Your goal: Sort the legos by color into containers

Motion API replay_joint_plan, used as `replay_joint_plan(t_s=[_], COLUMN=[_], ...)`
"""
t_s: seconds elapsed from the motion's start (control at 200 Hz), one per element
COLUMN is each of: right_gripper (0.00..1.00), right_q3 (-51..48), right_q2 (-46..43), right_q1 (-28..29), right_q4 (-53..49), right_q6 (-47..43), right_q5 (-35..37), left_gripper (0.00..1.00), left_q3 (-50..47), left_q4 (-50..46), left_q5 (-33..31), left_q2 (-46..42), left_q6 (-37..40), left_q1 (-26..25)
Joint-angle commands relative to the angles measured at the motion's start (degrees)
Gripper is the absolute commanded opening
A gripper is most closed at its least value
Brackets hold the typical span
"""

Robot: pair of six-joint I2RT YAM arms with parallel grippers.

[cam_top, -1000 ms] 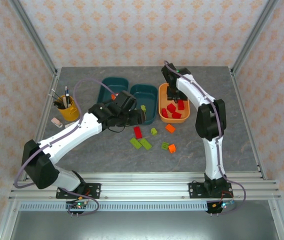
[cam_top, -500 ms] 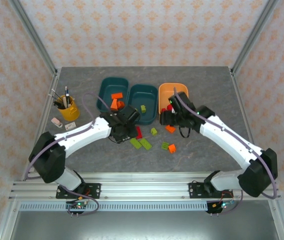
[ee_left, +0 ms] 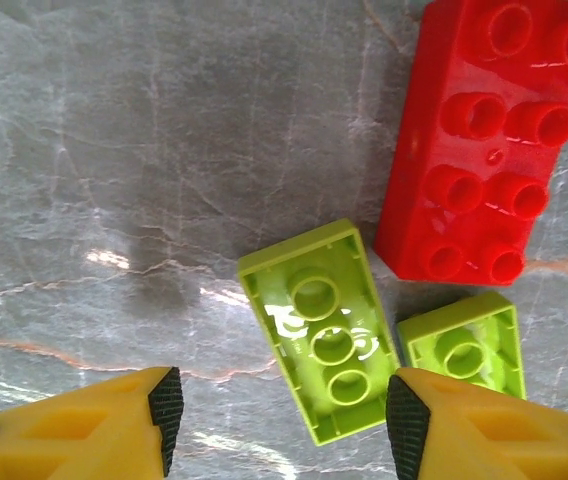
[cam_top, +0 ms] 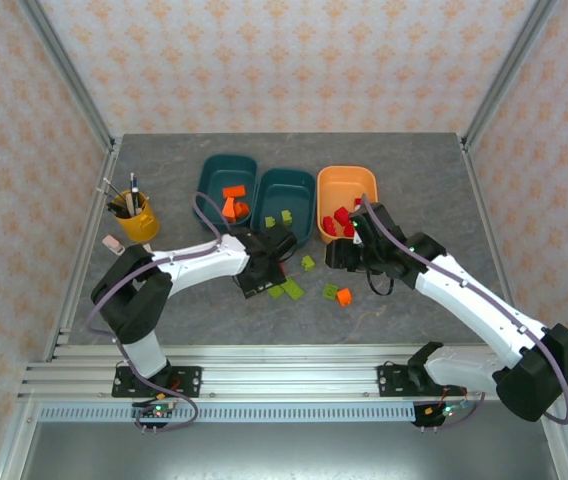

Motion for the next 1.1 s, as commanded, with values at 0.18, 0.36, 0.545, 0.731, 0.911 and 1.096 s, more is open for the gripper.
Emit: replay_joint_plan(t_s=[0.18, 0.36, 0.545, 0.731, 0.911, 1.096], right_gripper=[0.56, 0.56, 0.56, 0.57, 0.57, 0.57], right_q3=[-1.49, -1.27, -1.38, -1.58, -1.14, -0.88], right_q2=[-1.03, -1.03, -1.03, -0.51, 0.44, 0.90], right_q1=[-0.02, 0.03, -0.02, -0.02, -0.02, -0.02], right_q4=[0.75, 0.67, 0.75, 1.43, 1.90, 2.18], right_q6=[0.81, 0.93, 1.01, 1.10, 1.26, 1.24], right_q5=[-0.74, -0.71, -0.71, -0.88, -1.22, -1.40], left_gripper=[0.60, 0.60, 0.59, 0.53, 0.47, 0.52], left_q3=[2.66, 2.67, 2.38, -0.63, -2.06, -4.92], left_q4=[0.66, 1.79, 0.16, 0.47, -1.19, -0.15], left_q5=[-2.90, -3.29, -3.88, -4.70, -5.46, -5.22], left_q2=[2.98, 4.63, 5.39, 3.82, 2.54, 1.04], left_q6=[-2.56, -2.74, -2.25, -1.88, -0.73, -0.43], left_q1=[-0.33, -0.32, -0.33, -0.15, -0.07, -0.07])
